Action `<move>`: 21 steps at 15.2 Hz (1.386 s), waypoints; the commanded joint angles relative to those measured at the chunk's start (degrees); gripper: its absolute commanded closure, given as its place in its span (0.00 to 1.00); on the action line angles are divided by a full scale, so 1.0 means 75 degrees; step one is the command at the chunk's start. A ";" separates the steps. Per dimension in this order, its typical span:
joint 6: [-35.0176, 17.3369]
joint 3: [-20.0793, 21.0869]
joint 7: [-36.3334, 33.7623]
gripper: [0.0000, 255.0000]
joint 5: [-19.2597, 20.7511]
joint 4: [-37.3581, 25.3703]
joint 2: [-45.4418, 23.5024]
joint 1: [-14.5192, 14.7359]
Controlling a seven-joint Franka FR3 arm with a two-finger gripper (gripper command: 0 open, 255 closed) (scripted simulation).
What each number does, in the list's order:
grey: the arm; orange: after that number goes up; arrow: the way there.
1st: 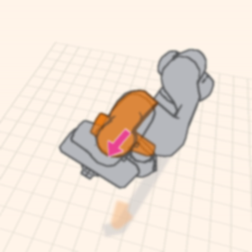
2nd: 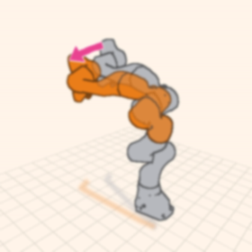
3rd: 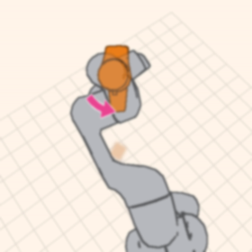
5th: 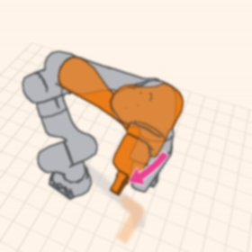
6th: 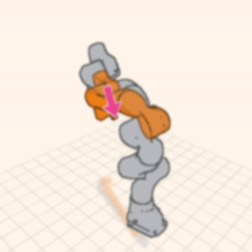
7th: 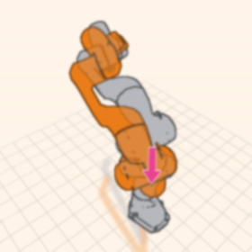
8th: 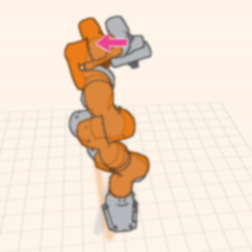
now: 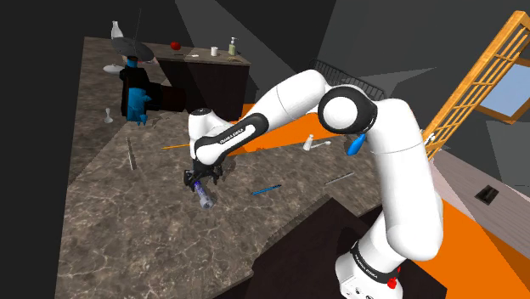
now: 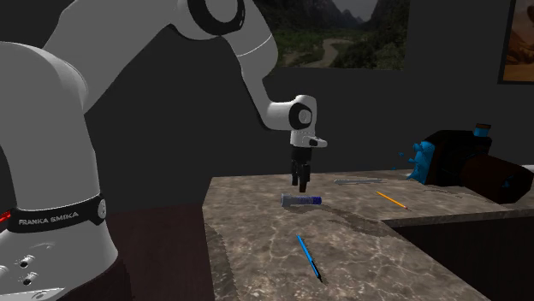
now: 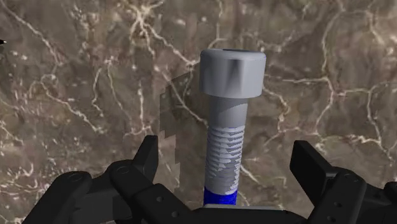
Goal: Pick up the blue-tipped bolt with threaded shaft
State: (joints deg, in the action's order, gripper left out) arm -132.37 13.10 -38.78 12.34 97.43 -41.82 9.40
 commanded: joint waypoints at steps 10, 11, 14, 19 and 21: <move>-0.0312 -0.0163 -0.0086 1.00 0.0130 -0.0584 -0.0916 0.0148; -0.0309 -0.0162 -0.0084 1.00 0.0129 -0.0577 -0.0906 0.0145; -0.0308 -0.0162 -0.0083 1.00 0.0129 -0.0578 -0.0906 0.0144; -0.0324 -0.0162 -0.0089 1.00 0.0130 -0.0553 -0.0897 0.0145; -0.0221 -0.0131 -0.0075 1.00 0.0103 -0.0488 -0.0730 0.0121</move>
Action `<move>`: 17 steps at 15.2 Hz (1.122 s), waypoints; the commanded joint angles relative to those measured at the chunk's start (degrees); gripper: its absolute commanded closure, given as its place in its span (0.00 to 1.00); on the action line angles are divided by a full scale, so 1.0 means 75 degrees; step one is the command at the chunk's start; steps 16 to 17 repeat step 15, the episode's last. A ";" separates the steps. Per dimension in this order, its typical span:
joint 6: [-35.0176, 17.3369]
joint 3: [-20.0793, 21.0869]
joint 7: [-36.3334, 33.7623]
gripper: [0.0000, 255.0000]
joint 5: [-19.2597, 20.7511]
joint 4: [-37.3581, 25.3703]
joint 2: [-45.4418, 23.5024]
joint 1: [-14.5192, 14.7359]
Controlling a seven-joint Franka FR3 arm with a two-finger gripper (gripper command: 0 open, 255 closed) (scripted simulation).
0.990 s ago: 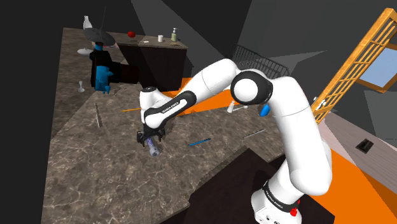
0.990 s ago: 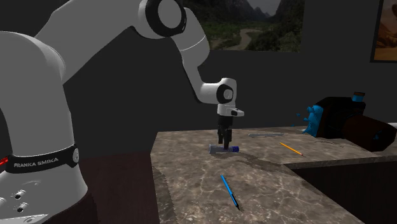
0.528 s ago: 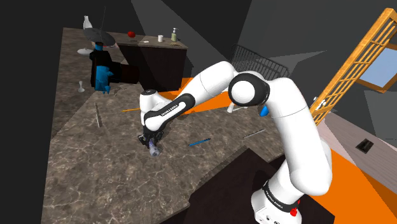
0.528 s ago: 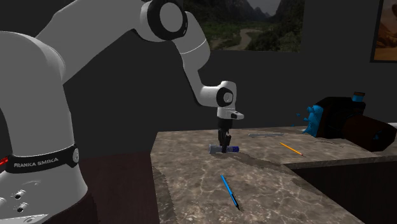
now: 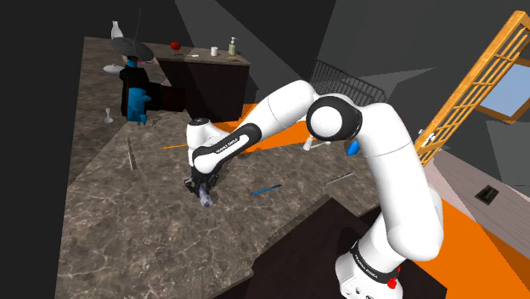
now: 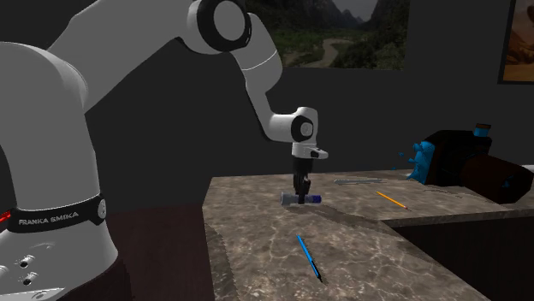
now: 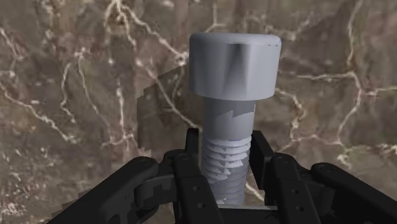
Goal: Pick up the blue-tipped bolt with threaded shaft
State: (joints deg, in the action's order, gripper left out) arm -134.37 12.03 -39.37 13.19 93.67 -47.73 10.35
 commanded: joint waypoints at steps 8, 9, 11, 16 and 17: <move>0.0497 0.0133 0.0069 1.00 -0.0135 0.0190 0.0688 -0.0096; 0.0557 0.0148 0.0078 1.00 -0.0151 0.0204 0.0763 -0.0106; 0.0680 0.0177 0.0096 1.00 -0.0184 0.0227 0.0910 -0.0127; 0.0816 0.0208 0.0116 1.00 -0.0221 0.0244 0.1065 -0.0148; 0.0816 0.0208 0.0116 1.00 -0.0221 0.0244 0.1065 -0.0148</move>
